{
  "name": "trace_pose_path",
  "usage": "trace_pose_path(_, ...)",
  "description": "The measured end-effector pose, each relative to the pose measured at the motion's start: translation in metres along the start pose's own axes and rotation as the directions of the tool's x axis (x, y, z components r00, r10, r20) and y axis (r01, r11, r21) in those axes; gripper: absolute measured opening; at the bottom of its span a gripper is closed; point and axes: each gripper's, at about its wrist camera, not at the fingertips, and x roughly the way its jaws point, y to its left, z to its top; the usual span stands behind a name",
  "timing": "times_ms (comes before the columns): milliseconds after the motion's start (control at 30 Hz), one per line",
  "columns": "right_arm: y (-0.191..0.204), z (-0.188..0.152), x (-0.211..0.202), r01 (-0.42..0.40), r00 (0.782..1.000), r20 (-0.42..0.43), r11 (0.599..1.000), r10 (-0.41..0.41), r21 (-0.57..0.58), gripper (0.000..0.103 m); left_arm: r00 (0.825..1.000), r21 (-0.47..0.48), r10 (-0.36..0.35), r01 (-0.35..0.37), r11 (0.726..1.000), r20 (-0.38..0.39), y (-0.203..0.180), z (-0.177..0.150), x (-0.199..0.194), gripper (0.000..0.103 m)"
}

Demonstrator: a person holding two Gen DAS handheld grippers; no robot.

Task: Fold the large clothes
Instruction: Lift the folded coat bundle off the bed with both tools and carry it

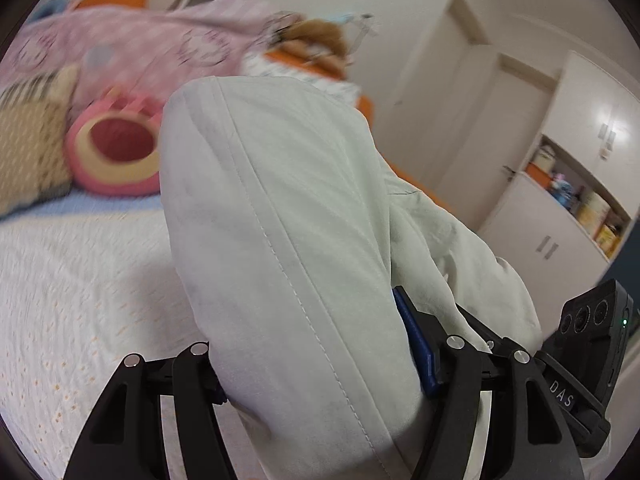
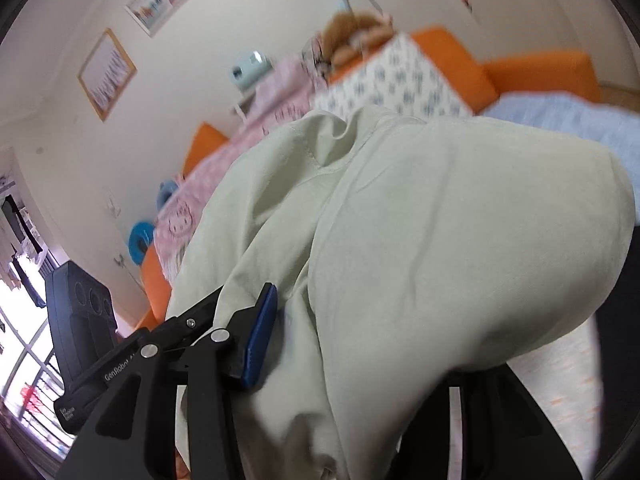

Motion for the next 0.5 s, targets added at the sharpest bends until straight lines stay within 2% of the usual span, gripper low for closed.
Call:
trace_pose_path(133,-0.014,0.025,-0.072,0.048,0.995,0.086,0.999,-0.048,-0.007,0.043,0.996,0.068,-0.088,0.088,0.994,0.003,-0.067,0.009,-0.005,0.068)
trace_pose_path(233,-0.028,0.036,-0.135,0.109,0.983,0.147,0.994,-0.108,0.000,0.043,0.983,0.104,-0.180,0.182,0.978,-0.025,-0.119,0.005,-0.003,0.068)
trace_pose_path(400,-0.056,0.036,-0.220,0.217,0.954,0.202,0.975,-0.221,0.042,0.043,0.942,0.128,-0.316,0.330,0.935,-0.114,-0.196,-0.017,0.014,0.068)
trace_pose_path(500,-0.080,0.027,-0.255,0.270,0.936,0.210,0.959,-0.282,0.083,0.043,0.921,0.132,-0.353,0.375,0.918,-0.165,-0.226,-0.038,0.030,0.068)
